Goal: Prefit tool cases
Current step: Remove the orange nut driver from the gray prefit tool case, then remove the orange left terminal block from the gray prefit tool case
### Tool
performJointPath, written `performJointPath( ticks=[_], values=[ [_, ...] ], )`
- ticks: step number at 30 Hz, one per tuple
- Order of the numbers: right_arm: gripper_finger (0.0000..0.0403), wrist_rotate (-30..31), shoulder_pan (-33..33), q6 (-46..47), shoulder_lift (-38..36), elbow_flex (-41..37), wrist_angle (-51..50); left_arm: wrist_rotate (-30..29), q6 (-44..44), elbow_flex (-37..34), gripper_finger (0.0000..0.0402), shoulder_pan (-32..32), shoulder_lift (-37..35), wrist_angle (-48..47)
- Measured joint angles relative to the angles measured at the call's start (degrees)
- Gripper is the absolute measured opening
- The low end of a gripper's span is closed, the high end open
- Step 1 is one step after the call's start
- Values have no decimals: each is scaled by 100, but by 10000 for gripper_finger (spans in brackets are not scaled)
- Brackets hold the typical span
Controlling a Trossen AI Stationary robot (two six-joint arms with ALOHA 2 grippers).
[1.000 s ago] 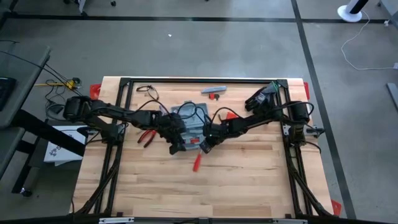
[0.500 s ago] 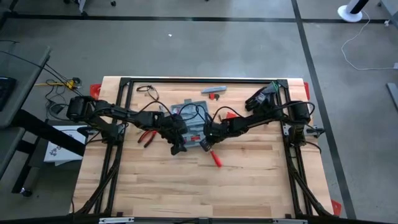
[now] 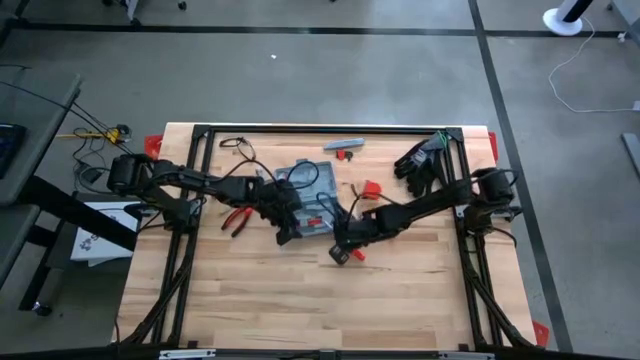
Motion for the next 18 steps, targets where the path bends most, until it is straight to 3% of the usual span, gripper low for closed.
performJointPath(
  ticks=[8, 18],
  values=[
    [0, 610, 55, 1019, 89, 2, -2002, 23, -13, 0, 243, 35, -1, -128],
    [0, 706, 174, 963, -178, 7, -1175, 15, 17, 1, 243, 33, -1, -103]
  ],
)
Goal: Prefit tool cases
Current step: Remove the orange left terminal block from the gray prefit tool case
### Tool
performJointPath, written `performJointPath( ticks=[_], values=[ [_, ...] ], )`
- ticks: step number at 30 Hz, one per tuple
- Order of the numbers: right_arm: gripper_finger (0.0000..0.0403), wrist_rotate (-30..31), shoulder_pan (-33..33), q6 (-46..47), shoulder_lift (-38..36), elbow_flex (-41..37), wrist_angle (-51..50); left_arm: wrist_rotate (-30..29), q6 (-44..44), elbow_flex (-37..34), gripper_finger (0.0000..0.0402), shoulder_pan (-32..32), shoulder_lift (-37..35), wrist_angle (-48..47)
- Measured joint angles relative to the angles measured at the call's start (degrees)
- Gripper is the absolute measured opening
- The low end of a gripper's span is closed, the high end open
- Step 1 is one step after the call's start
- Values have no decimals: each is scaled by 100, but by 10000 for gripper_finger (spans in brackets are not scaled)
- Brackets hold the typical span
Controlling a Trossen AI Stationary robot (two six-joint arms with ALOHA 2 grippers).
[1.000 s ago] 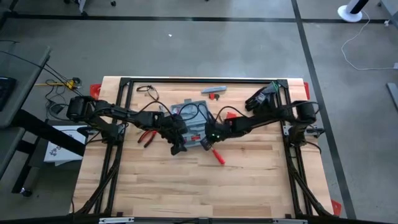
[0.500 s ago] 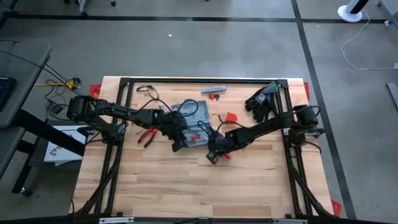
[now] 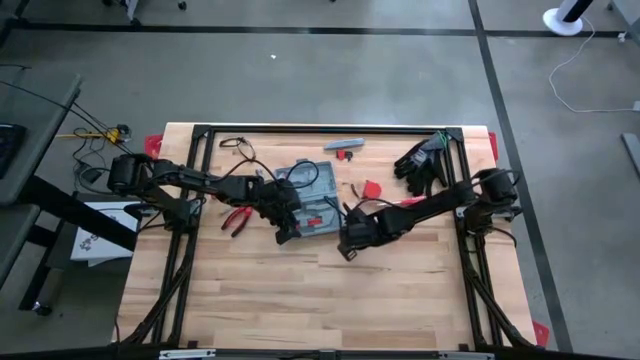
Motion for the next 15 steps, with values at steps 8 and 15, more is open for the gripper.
performJointPath(
  ticks=[8, 15],
  values=[
    [0, -22, -148, -296, -7, 4, 740, -57, 107, -2, 243, 0, 0, 19],
    [0, -243, -297, -781, -7, 4, 1630, -450, 540, 0, 243, 4, 0, 24]
  ],
)
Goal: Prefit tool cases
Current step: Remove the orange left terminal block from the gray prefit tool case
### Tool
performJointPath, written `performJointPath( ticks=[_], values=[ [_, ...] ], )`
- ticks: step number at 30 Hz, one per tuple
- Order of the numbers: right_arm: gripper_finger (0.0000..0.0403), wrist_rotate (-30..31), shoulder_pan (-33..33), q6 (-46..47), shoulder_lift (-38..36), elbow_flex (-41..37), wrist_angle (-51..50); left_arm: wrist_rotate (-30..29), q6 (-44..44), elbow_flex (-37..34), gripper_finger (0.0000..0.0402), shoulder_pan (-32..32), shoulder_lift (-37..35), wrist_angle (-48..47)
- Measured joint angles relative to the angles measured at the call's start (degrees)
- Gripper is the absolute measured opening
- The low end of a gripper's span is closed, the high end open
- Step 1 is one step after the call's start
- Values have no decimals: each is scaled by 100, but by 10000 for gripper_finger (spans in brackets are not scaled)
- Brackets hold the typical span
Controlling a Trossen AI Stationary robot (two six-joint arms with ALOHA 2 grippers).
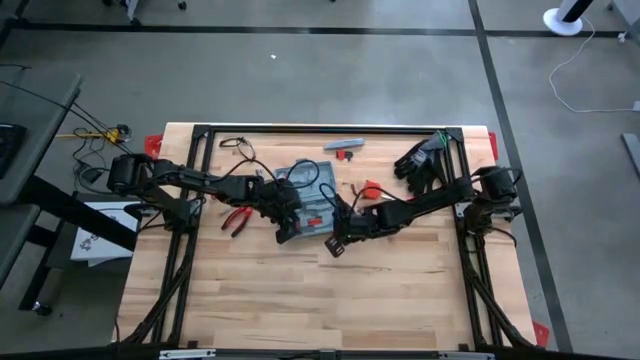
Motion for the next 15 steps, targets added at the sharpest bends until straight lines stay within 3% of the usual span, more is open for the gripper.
performJointPath(
  ticks=[7, 15],
  values=[
    [0, -120, -148, -231, 0, 0, 396, -891, 1016, 0, 243, 1, 2, -721],
    [0, -167, -391, -423, 0, 0, 413, -822, 1701, 0, 243, 1, 12, -885]
  ],
)
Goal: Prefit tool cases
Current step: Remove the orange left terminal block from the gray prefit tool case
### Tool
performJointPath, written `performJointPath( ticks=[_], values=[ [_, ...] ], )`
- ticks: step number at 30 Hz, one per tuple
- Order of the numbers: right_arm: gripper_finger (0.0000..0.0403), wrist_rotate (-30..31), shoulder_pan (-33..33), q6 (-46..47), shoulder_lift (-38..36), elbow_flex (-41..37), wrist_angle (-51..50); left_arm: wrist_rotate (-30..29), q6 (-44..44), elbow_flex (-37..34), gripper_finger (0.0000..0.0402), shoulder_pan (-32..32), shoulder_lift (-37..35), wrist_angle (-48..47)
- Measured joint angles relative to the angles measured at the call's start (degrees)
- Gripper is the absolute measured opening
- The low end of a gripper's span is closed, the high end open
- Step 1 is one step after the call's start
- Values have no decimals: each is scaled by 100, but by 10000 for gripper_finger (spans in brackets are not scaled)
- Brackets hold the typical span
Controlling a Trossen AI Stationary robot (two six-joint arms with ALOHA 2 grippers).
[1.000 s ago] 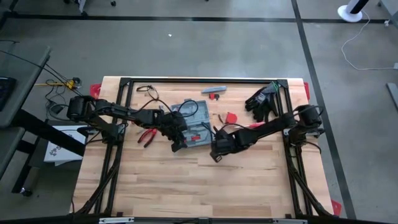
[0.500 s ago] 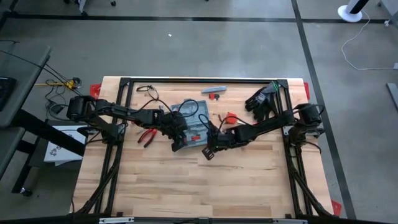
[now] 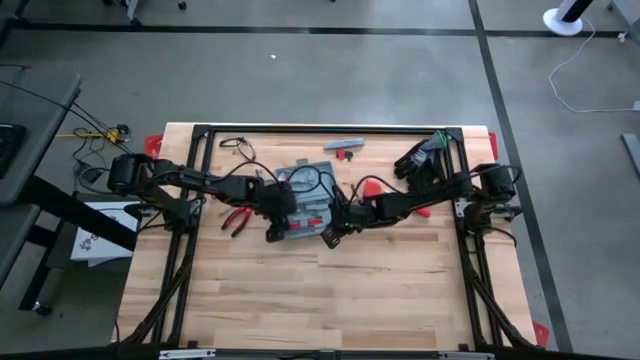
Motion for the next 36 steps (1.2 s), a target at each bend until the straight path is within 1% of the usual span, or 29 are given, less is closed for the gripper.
performJointPath(
  ticks=[3, 7, 11, 16, 18, 20, 22, 25, 26, 31, 36],
  values=[
    [0, -43, -86, -112, 0, 0, 74, 179, 0, 0, 243, -7, 104, 215],
    [0, -93, -193, -180, 0, 0, 101, 202, 90, 0, 243, -59, 399, 378],
    [0, -175, -273, -227, 0, 0, 101, 49, 19, 10, 243, -59, 697, 319],
    [0, -196, -290, -266, 0, 0, 101, -21, -31, 33, 237, -59, 826, 306],
    [0, -195, -295, -269, 0, 0, 101, -130, -51, 27, 222, -61, 826, 329],
    [0, -197, -306, -292, 0, 0, 103, -166, -68, 27, 196, -61, 826, 330],
    [0, -198, -312, -321, 0, 0, 103, -165, -126, 20, 157, -59, 861, 322],
    [0, -197, -312, -356, 0, 0, 100, -105, -220, 22, 88, -57, 925, 281],
    [0, -196, -312, -355, 0, 0, 98, -91, -246, 22, 77, -57, 947, 278],
    [0, -204, -312, -374, 0, 0, 55, -101, -490, 20, 77, -57, 923, 270],
    [0, -232, -383, -538, 136, 0, 80, -205, -481, 134, 77, -49, 724, 66]
  ],
)
